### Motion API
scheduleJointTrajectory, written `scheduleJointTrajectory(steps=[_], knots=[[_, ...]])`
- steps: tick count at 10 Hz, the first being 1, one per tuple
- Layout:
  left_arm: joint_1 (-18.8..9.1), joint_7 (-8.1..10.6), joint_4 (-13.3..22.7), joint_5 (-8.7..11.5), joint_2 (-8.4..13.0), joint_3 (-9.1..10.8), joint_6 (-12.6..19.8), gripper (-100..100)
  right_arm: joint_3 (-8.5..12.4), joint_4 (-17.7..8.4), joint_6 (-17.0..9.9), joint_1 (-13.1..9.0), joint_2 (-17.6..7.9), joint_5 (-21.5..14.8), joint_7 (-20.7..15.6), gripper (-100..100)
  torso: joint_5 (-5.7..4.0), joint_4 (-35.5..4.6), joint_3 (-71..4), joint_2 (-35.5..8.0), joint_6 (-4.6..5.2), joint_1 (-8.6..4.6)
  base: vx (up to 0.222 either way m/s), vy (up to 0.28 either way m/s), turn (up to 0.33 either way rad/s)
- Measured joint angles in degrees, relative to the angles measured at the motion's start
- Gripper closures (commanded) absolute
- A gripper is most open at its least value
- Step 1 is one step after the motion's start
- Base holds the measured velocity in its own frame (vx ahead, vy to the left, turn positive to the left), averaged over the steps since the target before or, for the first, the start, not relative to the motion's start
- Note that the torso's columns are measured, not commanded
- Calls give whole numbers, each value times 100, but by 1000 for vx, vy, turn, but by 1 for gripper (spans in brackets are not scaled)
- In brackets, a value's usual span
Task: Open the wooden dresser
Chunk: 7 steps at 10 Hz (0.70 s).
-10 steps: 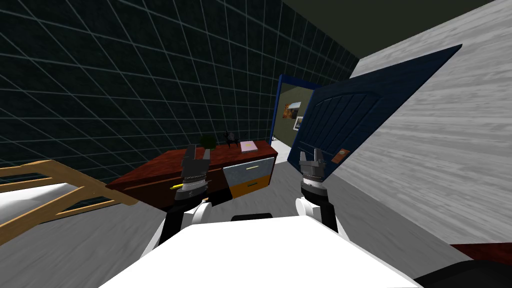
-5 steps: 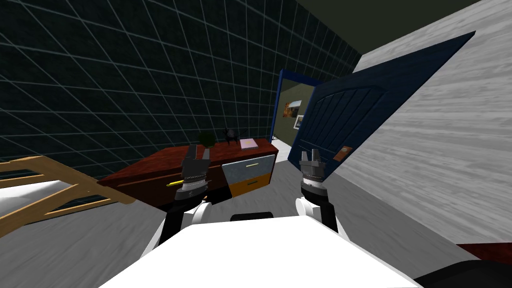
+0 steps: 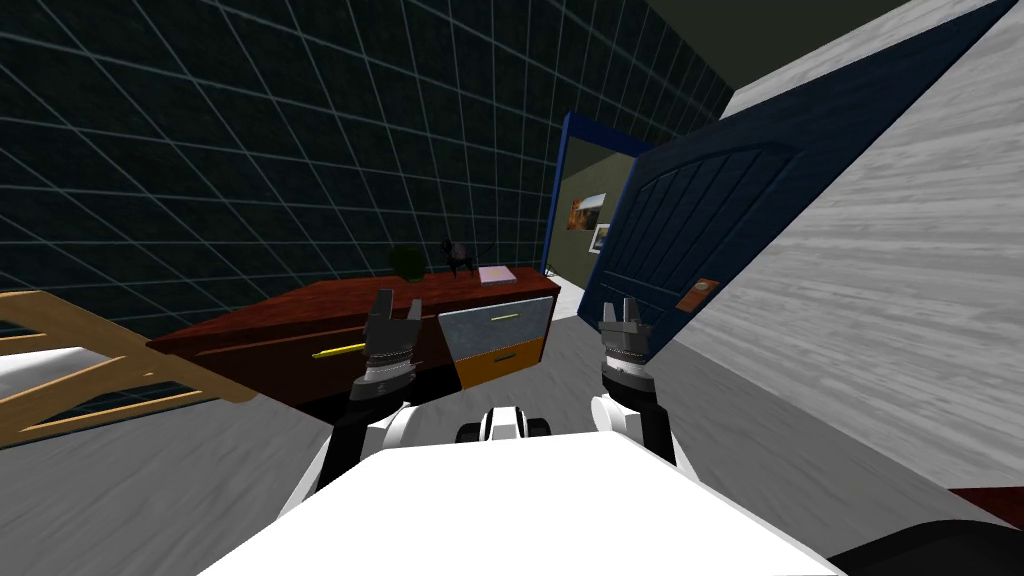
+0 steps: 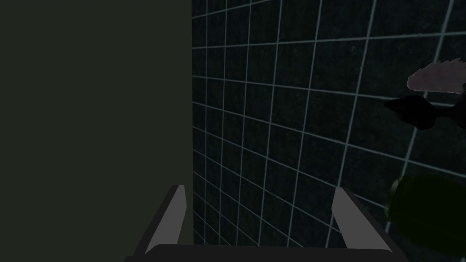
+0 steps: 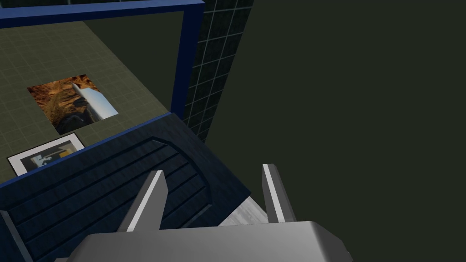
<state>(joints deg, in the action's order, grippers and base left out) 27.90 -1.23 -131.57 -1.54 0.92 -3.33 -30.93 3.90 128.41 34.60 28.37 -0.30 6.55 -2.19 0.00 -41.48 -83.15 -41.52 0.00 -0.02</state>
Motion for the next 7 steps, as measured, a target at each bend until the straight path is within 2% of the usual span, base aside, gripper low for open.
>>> scheduleJointTrajectory(steps=[4,7], knots=[[-47,-9,259,3,450,17,40,-100,0,-1,0,1,1,0,0,0,-1,-79,-143,-74,0,-3,40,-53,11],[-127,-4,713,29,659,77,-27,-100,0,-1,0,1,1,0,0,0,-1,-79,-144,-74,0,0,57,-76,17]])
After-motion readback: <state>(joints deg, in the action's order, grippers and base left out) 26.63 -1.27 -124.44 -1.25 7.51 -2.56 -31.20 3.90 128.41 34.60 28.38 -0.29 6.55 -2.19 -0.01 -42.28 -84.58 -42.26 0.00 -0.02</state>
